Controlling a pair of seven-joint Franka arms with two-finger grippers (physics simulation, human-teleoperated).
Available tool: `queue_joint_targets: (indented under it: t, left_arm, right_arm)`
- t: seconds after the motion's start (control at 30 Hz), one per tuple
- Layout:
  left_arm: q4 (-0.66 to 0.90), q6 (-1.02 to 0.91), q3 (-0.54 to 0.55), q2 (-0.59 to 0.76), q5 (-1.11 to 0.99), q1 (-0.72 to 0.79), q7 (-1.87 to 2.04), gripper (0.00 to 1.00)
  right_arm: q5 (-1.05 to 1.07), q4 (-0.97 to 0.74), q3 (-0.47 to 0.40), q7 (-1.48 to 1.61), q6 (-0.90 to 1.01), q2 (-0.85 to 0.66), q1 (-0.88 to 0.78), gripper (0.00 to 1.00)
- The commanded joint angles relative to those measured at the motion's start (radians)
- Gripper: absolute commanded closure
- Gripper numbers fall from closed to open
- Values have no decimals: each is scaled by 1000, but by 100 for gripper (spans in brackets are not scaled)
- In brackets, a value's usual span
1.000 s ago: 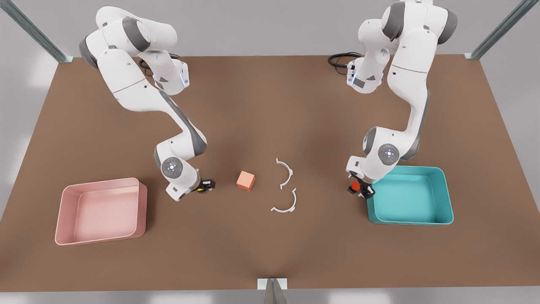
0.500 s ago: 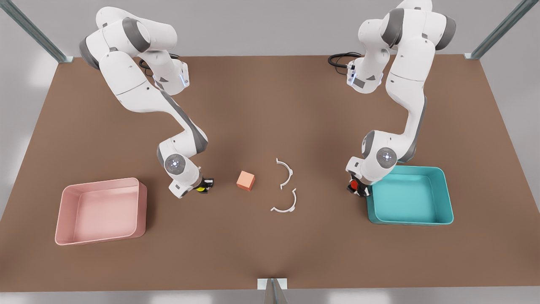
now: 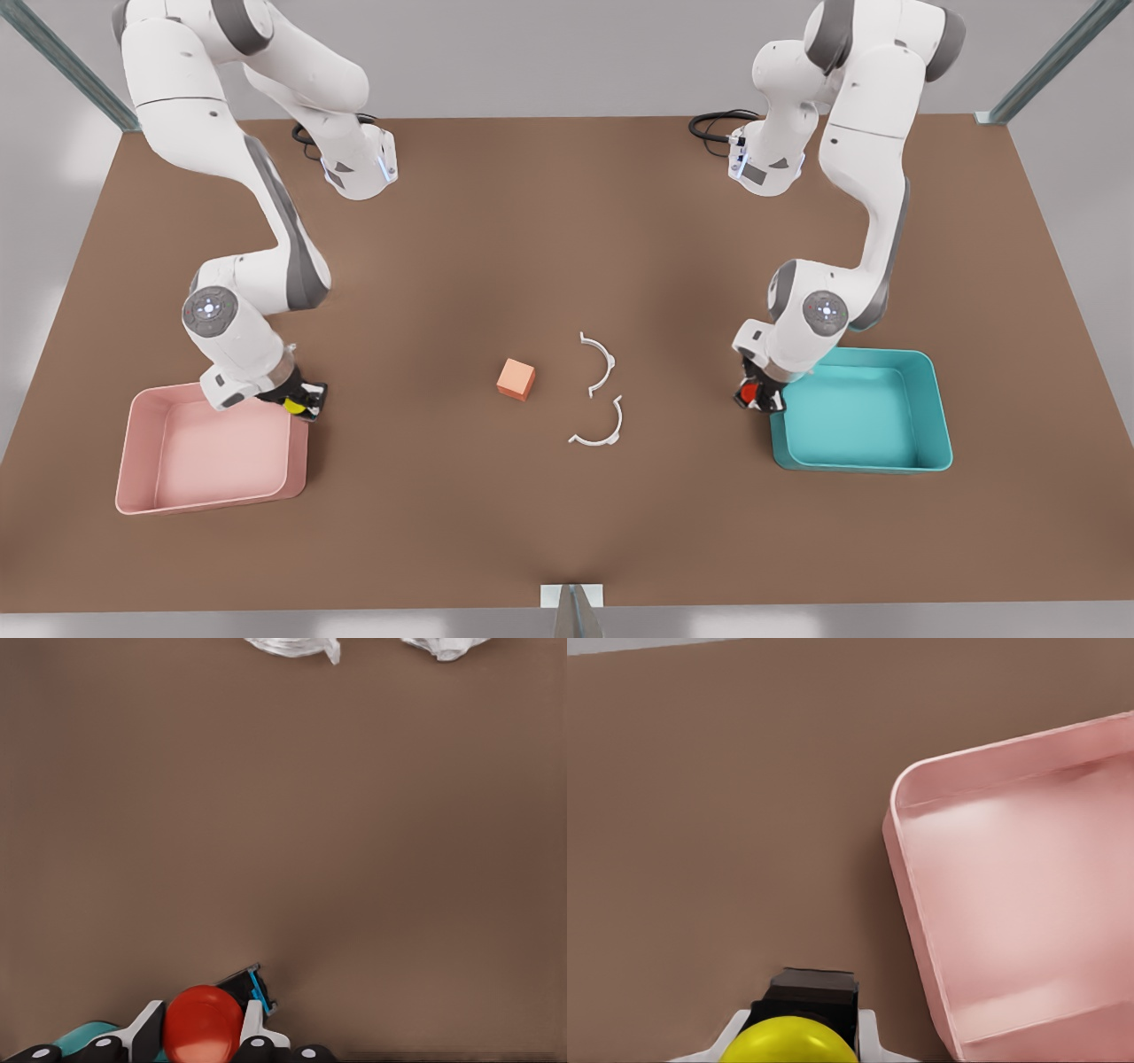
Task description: Place the red button in the blue storage box with the left arm, and place the yellow button in the pink storage box with the right arm
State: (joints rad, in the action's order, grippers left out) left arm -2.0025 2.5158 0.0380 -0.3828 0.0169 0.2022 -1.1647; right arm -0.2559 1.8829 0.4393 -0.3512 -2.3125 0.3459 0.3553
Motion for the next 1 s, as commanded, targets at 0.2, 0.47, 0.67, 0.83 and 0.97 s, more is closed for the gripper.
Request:
queue_joint_targets:
  t: [0.2, 0.47, 0.67, 0.83, 0.97]
  left_arm:
    - [57, -249, -59, 113, 0, -26, -118, 47]
    - [136, -255, -66, 44, 14, -191, -349, 35]
    - [168, -348, -67, 70, 181, -216, 53, 0]
    - [590, -844, -61, 96, 112, -168, 1005, 0]
    - [565, -862, -61, 254, -9, -105, 1324, 0]
  right_arm:
    - [1, -140, -2, 690, 2, 172, 175, 45]
    - [3, -416, -7, 824, 125, 370, 177, 27]
    - [-5, -429, 25, 693, 246, 305, 137, 9]
    - [18, -531, 174, 267, 680, -93, 56, 0]
    - [165, -429, -412, 321, 705, -228, -443, 0]
